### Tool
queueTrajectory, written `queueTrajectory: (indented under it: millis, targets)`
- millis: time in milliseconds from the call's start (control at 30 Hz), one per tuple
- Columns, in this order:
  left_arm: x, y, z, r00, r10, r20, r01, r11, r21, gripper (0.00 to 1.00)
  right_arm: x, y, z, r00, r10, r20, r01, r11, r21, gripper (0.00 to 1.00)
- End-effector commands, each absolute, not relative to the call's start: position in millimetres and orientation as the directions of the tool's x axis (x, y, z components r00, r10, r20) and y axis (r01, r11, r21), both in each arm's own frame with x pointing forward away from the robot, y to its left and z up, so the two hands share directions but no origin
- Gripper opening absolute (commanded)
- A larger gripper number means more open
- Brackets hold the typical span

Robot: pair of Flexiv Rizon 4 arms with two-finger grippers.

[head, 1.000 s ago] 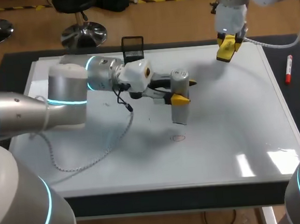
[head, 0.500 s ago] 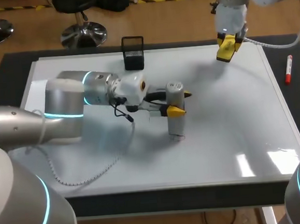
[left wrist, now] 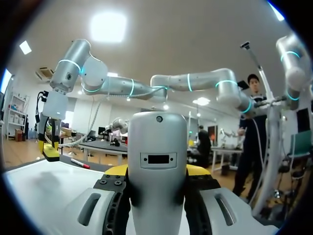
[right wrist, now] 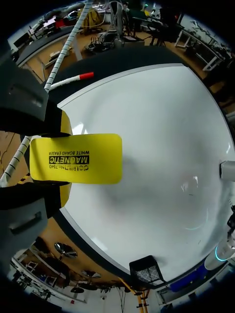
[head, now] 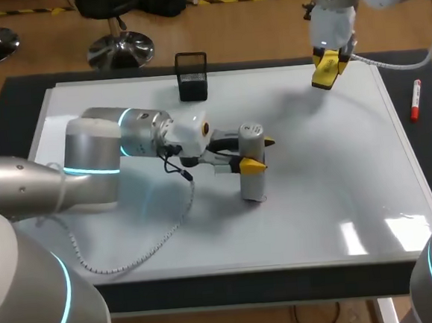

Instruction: Pick up the inspection probe, press it on each red-marked spot on the whiteboard one by one, put down the probe, pick up the eraser, and wipe off all the red marks.

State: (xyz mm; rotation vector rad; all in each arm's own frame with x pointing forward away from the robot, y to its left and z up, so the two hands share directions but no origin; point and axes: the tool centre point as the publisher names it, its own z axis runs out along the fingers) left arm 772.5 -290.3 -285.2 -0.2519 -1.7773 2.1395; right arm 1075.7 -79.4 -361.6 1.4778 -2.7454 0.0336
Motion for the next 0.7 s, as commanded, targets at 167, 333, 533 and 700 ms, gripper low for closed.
queueTrajectory:
  millis: [167,333,533,700]
  targets:
    - [771.3,-292.4,-291.8,-0.923,0.374,0.086,-0.159,-0.171,-0.972,0.0,1076.2,-79.9,-360.0,-0.549,-0.835,0.035,-0.836,0.549,-0.008,0.0]
    - [769.4,-292.8,-295.2,-0.923,0.374,0.09,-0.165,-0.174,-0.971,0.0,1076.2,-79.9,-360.0,-0.549,-0.835,0.035,-0.836,0.549,-0.008,0.0]
    - [769.7,-292.7,-295.4,-0.922,0.376,0.089,-0.163,-0.17,-0.972,0.0,1076.2,-79.9,-360.0,-0.549,-0.835,0.035,-0.836,0.549,-0.008,0.0]
    - [769.6,-293.2,-294.3,-0.923,0.376,0.088,-0.161,-0.169,-0.972,0.0,1076.2,-79.9,-360.0,-0.549,-0.835,0.035,-0.836,0.549,-0.008,0.0]
